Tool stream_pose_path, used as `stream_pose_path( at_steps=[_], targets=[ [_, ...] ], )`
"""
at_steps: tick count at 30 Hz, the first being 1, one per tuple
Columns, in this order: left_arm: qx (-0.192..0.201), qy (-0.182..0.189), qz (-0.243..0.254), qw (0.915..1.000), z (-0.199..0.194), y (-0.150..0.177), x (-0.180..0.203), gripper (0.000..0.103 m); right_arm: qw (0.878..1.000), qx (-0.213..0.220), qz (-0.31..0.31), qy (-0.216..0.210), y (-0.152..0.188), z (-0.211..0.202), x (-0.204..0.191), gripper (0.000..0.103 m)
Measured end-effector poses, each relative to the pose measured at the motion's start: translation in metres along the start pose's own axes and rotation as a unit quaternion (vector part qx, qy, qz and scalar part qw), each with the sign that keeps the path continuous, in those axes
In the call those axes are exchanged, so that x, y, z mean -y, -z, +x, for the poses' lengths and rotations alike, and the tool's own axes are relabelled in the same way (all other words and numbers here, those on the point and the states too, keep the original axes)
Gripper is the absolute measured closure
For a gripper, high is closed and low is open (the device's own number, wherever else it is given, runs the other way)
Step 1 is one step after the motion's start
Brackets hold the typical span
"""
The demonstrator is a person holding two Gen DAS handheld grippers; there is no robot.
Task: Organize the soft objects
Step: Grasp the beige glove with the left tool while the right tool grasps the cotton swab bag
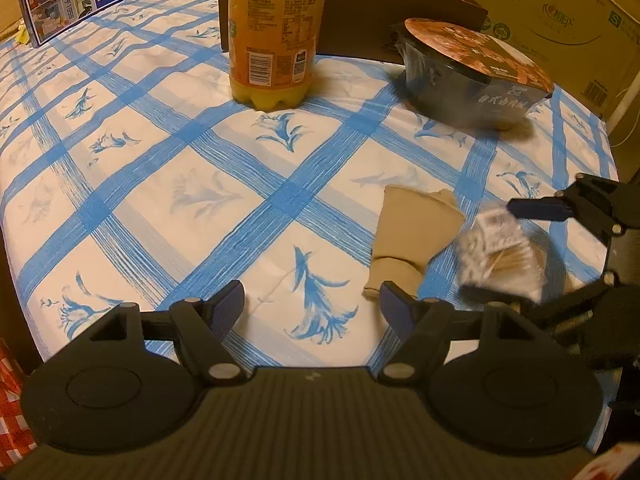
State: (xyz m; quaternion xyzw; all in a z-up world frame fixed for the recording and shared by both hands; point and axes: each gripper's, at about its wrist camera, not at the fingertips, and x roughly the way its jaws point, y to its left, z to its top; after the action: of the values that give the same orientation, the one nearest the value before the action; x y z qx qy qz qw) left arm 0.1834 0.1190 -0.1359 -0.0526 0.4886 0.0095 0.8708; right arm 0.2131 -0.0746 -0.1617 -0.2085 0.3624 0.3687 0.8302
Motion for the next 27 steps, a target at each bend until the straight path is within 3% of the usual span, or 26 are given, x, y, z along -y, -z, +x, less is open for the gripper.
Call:
stream_pose_path(
  at_steps=[2, 4, 7, 9, 12, 17, 21, 23, 27],
  targets=[
    [0.001, 0.000, -0.001, 1.0000, 0.000, 0.000, 0.000, 0.031, 0.996, -0.007, 0.074, 0.043, -0.001, 0.001, 0.013, 0.022],
    [0.002, 0.001, -0.002, 1.0000, 0.000, 0.000, 0.000, 0.031, 0.988, -0.009, 0.144, 0.060, 0.001, -0.002, 0.028, 0.022],
    [0.005, 0.002, -0.001, 1.0000, -0.002, -0.001, 0.000, 0.031, 0.981, -0.004, 0.191, 0.042, 0.002, -0.014, 0.043, 0.022],
    [0.008, 0.005, 0.001, 1.0000, -0.003, -0.003, 0.000, 0.031, 0.985, -0.001, 0.172, 0.019, 0.003, -0.021, 0.047, 0.022],
    [0.015, 0.013, 0.010, 0.9998, -0.003, -0.006, 0.004, 0.031, 0.997, 0.002, 0.080, 0.014, 0.006, -0.029, 0.041, 0.022],
    [0.017, 0.036, 0.030, 0.9987, 0.003, -0.010, 0.019, 0.031, 1.000, -0.002, -0.007, 0.009, 0.018, -0.026, 0.035, 0.022],
    [0.017, 0.064, 0.058, 0.9961, 0.009, -0.013, 0.036, 0.031, 1.000, 0.004, 0.005, -0.022, 0.020, -0.018, 0.045, 0.022],
    [0.021, 0.073, 0.073, 0.9945, 0.013, -0.014, 0.044, 0.031, 1.000, 0.005, 0.019, -0.018, 0.018, -0.015, 0.050, 0.022],
    [0.020, 0.065, 0.090, 0.9936, 0.025, -0.018, 0.050, 0.046, 0.996, 0.016, 0.092, -0.011, 0.016, -0.016, 0.063, 0.022]
  ],
)
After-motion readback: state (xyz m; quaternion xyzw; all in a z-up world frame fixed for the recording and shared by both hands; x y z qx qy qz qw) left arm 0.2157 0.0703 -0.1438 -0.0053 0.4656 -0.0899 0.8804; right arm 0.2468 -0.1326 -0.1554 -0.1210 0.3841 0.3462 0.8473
